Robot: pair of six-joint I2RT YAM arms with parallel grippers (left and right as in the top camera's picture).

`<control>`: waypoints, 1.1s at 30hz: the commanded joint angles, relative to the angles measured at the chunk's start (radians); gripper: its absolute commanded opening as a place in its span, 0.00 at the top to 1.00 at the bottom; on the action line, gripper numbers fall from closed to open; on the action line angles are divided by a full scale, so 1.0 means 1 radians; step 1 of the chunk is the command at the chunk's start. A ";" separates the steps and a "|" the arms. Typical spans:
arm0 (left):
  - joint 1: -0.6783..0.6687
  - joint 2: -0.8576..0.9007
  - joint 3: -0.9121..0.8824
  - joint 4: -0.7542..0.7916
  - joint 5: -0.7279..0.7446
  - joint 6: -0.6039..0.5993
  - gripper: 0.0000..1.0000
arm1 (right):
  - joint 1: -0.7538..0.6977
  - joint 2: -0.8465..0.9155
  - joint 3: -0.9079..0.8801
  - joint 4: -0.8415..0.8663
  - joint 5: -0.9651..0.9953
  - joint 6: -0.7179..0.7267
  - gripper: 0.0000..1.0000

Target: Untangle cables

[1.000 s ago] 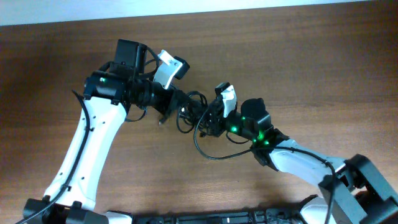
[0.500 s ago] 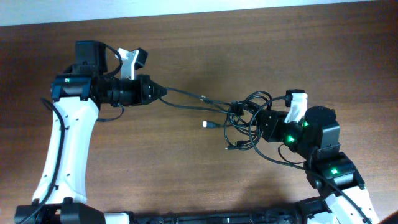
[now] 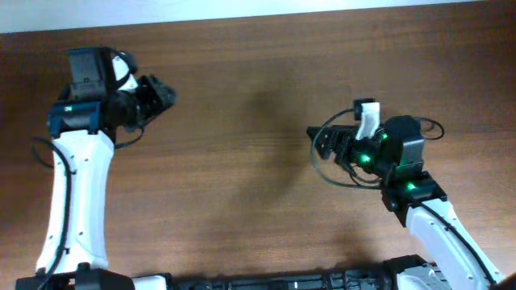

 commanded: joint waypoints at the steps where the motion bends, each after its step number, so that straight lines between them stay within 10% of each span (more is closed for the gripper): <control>1: -0.082 -0.017 0.017 0.003 0.004 0.014 0.22 | -0.064 0.000 0.006 -0.064 0.357 0.054 0.12; 12: -0.242 0.049 0.017 0.011 -0.159 0.014 0.10 | -0.127 0.365 0.006 -0.137 0.537 -0.100 0.16; 15: -0.241 0.050 0.017 0.011 -0.183 0.014 0.09 | -0.111 0.509 0.008 -0.050 0.185 -0.156 0.76; 19: -0.241 0.050 0.017 0.013 -0.255 0.014 0.10 | 0.084 0.457 0.102 -0.127 0.052 -0.320 0.96; 24: -0.194 0.050 0.017 0.012 -0.282 0.014 0.08 | 0.358 0.407 0.400 -0.533 0.042 -0.495 0.91; 29: -0.192 0.051 0.017 0.003 -0.150 0.014 0.06 | 0.306 0.406 0.628 -0.612 -0.099 -0.471 0.20; 33: -0.269 0.103 0.013 -0.059 -0.084 0.014 0.14 | 0.121 0.406 0.640 -0.705 0.173 -0.198 0.15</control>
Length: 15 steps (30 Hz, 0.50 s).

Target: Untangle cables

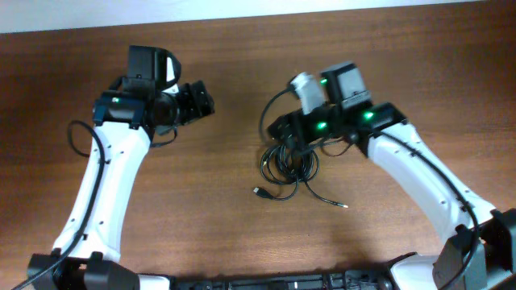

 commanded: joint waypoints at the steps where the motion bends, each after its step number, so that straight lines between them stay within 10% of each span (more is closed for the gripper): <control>1: -0.092 0.073 0.009 -0.020 0.086 0.005 0.14 | -0.119 -0.015 0.016 -0.089 0.167 0.158 0.15; 7: -0.262 0.232 0.009 0.093 0.086 0.061 0.16 | -0.167 -0.012 0.008 -0.302 0.132 0.390 0.03; 12: -0.341 0.344 0.009 0.143 0.071 0.040 0.44 | -0.167 0.091 0.008 -0.295 0.208 0.432 0.05; 15: -0.341 0.350 0.009 0.135 0.071 -0.062 0.38 | -0.160 0.195 0.008 -0.262 0.166 0.480 0.41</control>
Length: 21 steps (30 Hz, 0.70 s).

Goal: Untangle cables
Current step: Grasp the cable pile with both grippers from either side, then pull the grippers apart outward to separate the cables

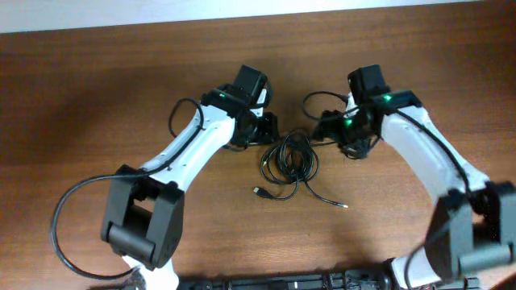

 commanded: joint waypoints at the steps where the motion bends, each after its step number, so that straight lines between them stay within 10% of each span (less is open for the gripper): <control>1: -0.002 0.005 0.008 -0.008 -0.003 -0.079 0.36 | 0.012 0.090 0.002 0.046 -0.039 0.044 0.47; 3: -0.034 0.014 0.008 -0.028 -0.004 -0.086 0.31 | 0.045 0.143 0.002 0.120 -0.088 0.044 0.90; 4: -0.057 0.028 0.008 -0.028 -0.011 -0.086 0.33 | 0.058 0.148 0.002 0.149 -0.090 0.043 0.96; 8: -0.090 0.121 0.008 -0.034 -0.084 -0.182 0.64 | 0.055 0.090 0.040 0.157 -0.244 -0.162 0.96; 10: -0.059 0.134 0.008 -0.042 -0.130 -0.180 1.00 | 0.055 0.003 0.062 0.124 -0.277 -0.313 0.96; 16: 0.212 0.097 0.072 -0.217 -0.288 -0.180 1.00 | -0.013 -0.259 0.062 -0.004 -0.152 -0.473 0.96; 21: 0.420 -0.105 0.088 -0.132 0.043 0.153 1.00 | -0.175 -0.282 0.062 -0.019 0.071 -0.285 0.96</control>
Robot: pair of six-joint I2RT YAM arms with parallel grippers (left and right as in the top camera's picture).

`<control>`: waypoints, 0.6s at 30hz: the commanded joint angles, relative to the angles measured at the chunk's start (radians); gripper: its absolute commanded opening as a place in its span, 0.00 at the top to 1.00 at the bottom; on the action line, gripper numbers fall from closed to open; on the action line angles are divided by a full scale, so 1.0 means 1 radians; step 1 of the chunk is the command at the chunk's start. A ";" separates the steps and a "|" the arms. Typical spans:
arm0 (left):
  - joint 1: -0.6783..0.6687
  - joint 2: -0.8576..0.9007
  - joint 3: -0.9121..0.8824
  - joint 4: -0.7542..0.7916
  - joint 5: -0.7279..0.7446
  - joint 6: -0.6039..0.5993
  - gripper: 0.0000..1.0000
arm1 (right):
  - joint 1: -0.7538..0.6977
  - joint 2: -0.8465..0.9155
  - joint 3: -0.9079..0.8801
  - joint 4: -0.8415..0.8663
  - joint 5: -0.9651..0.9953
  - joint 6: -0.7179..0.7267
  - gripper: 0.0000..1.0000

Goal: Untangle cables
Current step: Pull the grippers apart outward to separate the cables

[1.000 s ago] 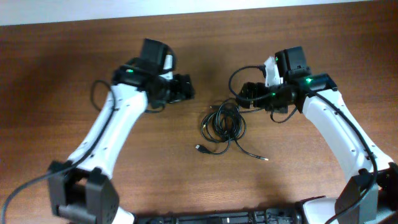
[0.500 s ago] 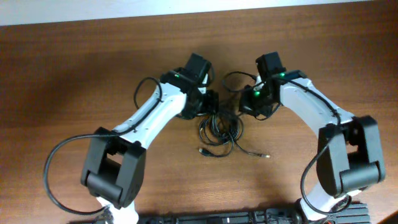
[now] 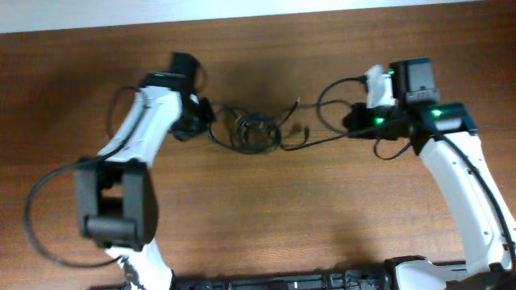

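A tangle of black cables [image 3: 250,131] lies at the upper middle of the wooden table, coiled in loops. My left gripper [image 3: 208,122] sits at the coil's left edge and looks shut on a loop there. One strand [image 3: 322,141] runs out of the coil to the right, up to my right gripper [image 3: 352,127], which looks shut on it. Two loose plug ends stick out of the coil, one [image 3: 298,102] pointing up and one [image 3: 309,129] to the right.
The brown table [image 3: 258,217] ends at a pale wall strip [image 3: 258,8] along the top. Each arm's own black lead loops beside it: the left arm's [image 3: 48,209] at the lower left, the right arm's [image 3: 330,93] above the right wrist.
The coil was at the table's centre with both grippers against its upper edge. Now it sits higher and further left, drawn out sideways. The left gripper is further left and the right gripper further right.
At first both arms were far apart and no cable bundle showed on the table. Then the bundle lay at the centre under the right gripper. Then both grippers were at its top edge. Now the grippers are apart with the bundle stretched between them.
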 commanded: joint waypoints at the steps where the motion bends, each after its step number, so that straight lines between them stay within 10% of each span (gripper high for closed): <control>1: 0.092 -0.176 0.025 0.039 0.169 0.217 1.00 | -0.056 0.003 0.025 0.009 0.087 0.067 0.96; 7: 0.250 -0.409 0.025 0.034 -0.066 0.169 1.00 | -0.109 0.008 0.024 -0.049 0.424 0.089 0.96; 16: 0.566 -0.457 0.025 0.025 0.081 0.066 1.00 | -0.309 0.008 0.024 -0.050 0.335 0.145 0.96; 18: 0.572 -0.457 0.025 0.029 -0.073 0.112 1.00 | -0.340 0.008 0.024 -0.063 0.602 0.174 0.96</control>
